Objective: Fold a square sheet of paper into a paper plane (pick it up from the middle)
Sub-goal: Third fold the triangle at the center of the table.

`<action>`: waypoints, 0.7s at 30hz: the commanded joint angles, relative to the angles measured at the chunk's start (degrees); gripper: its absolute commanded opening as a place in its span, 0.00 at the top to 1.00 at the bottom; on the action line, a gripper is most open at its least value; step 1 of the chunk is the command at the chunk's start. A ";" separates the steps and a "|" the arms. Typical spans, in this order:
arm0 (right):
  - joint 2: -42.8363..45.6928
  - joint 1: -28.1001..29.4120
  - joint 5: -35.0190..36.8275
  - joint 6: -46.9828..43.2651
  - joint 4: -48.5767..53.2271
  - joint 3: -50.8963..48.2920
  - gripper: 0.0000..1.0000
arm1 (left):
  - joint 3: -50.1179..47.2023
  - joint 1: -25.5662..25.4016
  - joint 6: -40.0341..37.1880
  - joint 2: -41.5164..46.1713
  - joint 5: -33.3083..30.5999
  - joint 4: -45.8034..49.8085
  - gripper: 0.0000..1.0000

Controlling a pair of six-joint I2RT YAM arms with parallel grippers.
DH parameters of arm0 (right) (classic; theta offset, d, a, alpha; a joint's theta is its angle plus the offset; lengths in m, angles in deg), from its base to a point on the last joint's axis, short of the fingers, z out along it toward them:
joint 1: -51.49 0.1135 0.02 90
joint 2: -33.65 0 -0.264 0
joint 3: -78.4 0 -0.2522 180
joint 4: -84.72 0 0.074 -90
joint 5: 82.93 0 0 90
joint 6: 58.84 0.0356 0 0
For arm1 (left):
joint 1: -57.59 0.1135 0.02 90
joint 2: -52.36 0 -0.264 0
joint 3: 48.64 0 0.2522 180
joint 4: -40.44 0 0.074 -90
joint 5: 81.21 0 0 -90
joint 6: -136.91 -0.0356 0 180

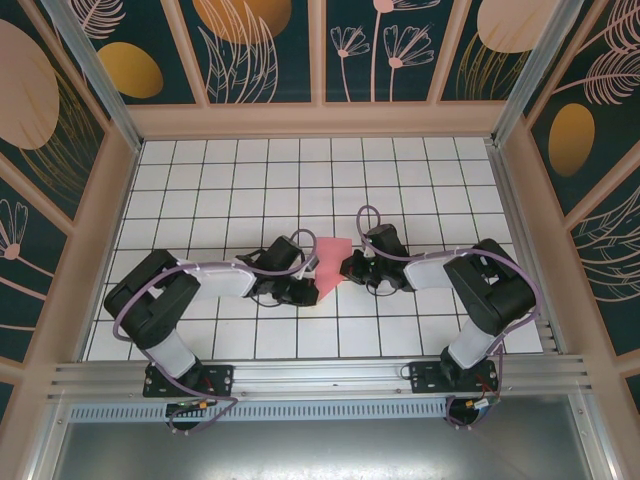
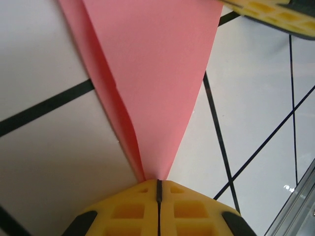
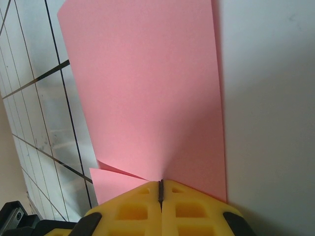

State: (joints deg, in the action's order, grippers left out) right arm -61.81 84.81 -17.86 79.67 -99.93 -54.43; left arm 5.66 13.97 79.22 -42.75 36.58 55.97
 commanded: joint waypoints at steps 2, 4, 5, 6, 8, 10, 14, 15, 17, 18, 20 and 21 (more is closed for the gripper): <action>-3.05 -0.07 6.01 -0.90 6.24 -0.80 0.95 | -1.25 -0.24 -1.79 1.38 -1.28 7.67 0.92; -2.98 -0.03 5.93 -0.89 6.29 -0.71 0.95 | -0.94 -0.21 -2.08 2.54 -1.25 8.46 0.91; -3.04 -0.07 5.94 -0.93 6.29 -0.63 0.95 | -0.54 -0.24 -2.23 3.19 -1.48 9.09 0.92; -3.08 -0.05 5.94 -0.96 6.33 -0.61 0.95 | -0.21 -0.24 -2.41 3.70 -1.64 9.49 0.91; -3.14 -0.06 5.99 -0.95 6.55 -0.45 0.95 | 0.95 -0.29 -2.52 4.93 -1.96 10.52 0.92; -3.07 -0.02 6.03 -0.83 6.55 -0.51 0.95 | 1.90 -0.23 -2.14 6.15 -2.04 10.27 0.91; -2.78 -0.08 6.03 -0.68 6.46 -0.63 0.95 | 3.98 -0.24 -0.81 7.56 -1.68 7.07 0.89; -2.80 -0.04 6.03 -0.53 6.37 -0.63 0.94 | 4.42 -0.24 -0.29 7.36 -1.46 5.74 0.88; -2.88 -0.09 5.86 -0.45 6.20 -0.54 0.94 | 5.36 -0.17 1.41 6.03 0.56 2.08 0.87; -2.96 -0.08 5.77 -0.51 6.28 -0.43 0.94 | 5.82 -0.24 2.17 4.89 2.13 0.09 0.86; -2.98 -0.02 5.79 -0.50 6.37 -0.37 0.94 | 6.98 -0.25 3.05 2.31 3.57 -1.49 0.85; -2.84 -0.09 5.74 -0.44 6.37 -0.36 0.94 | 7.25 -0.22 3.23 1.03 4.00 -2.07 0.84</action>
State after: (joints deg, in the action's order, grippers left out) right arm -61.99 84.81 -17.86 79.67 -99.89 -54.21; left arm 11.36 13.97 80.49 -38.47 37.54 57.95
